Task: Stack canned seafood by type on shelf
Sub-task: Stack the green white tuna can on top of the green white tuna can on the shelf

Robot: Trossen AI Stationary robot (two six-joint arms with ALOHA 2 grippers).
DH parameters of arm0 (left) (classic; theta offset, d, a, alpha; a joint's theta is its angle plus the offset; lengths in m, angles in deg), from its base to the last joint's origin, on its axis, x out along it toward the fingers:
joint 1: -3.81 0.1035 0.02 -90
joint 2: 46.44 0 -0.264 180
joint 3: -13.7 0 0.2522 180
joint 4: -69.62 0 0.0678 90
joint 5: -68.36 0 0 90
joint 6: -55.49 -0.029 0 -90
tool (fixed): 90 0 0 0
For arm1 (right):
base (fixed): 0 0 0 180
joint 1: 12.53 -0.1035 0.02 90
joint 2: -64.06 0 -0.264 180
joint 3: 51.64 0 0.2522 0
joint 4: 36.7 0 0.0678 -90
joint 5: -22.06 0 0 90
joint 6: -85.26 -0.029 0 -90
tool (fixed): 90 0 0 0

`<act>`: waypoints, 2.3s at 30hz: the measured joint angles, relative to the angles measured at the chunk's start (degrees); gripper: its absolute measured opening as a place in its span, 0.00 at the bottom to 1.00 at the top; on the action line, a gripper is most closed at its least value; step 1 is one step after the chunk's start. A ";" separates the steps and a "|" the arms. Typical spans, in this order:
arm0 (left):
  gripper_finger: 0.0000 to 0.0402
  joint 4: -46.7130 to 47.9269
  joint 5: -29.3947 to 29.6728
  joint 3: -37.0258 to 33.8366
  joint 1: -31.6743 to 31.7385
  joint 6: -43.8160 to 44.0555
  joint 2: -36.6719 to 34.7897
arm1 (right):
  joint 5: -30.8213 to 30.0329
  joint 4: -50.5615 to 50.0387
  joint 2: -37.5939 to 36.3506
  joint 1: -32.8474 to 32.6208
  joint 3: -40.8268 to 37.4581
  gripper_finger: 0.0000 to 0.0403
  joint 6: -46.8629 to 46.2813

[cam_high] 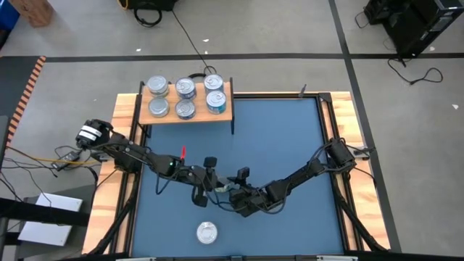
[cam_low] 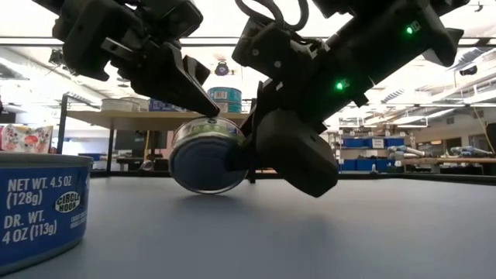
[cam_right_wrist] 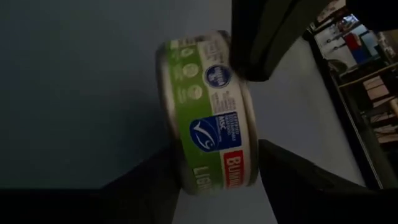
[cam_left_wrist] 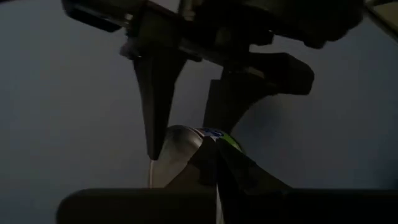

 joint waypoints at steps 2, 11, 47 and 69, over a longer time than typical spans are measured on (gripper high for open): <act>0.02 0.20 -0.01 0.00 0.02 0.82 0.00 | 0.01 0.04 0.00 0.00 0.00 0.51 -0.08; 0.18 2.75 4.93 0.17 -0.57 -0.51 -0.20 | -0.70 -0.08 0.00 0.11 0.00 0.39 -0.56; 0.02 12.14 -0.92 -0.04 -2.91 -6.80 0.22 | 19.88 -12.20 -8.41 3.49 0.00 0.19 -20.93; 0.27 11.46 11.71 0.20 -8.67 -17.53 5.97 | 23.49 -7.77 -8.41 4.13 0.00 0.02 -15.38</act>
